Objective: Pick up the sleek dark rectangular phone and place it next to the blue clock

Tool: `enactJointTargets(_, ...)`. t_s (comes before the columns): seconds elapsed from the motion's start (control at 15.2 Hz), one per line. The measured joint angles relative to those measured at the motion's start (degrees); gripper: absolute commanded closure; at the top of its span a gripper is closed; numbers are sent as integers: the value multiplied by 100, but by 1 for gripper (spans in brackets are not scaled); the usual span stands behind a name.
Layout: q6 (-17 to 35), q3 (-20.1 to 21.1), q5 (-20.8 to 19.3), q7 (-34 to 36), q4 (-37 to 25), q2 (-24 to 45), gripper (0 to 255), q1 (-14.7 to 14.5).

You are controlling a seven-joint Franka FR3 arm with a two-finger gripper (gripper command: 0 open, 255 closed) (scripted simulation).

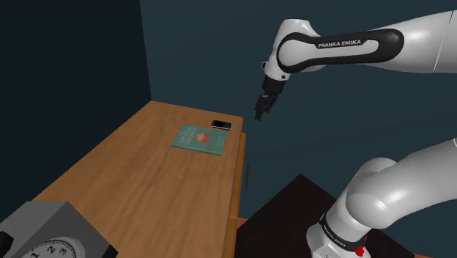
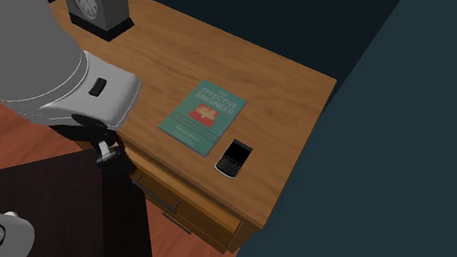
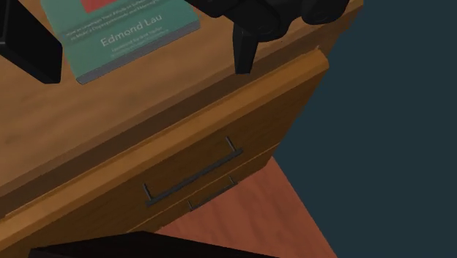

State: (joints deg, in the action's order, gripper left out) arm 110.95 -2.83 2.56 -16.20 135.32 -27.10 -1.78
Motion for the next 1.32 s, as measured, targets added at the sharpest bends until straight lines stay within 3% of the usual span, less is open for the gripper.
enactJointTargets(0.79,1071,-187,-21,-967,-1572,2823,0,-50)
enactJointTargets(1.19,1159,-159,-9,-1316,-2717,4130,0,-32)
enactJointTargets(1.32,1244,-149,-6,-1339,-2778,4282,0,-34)
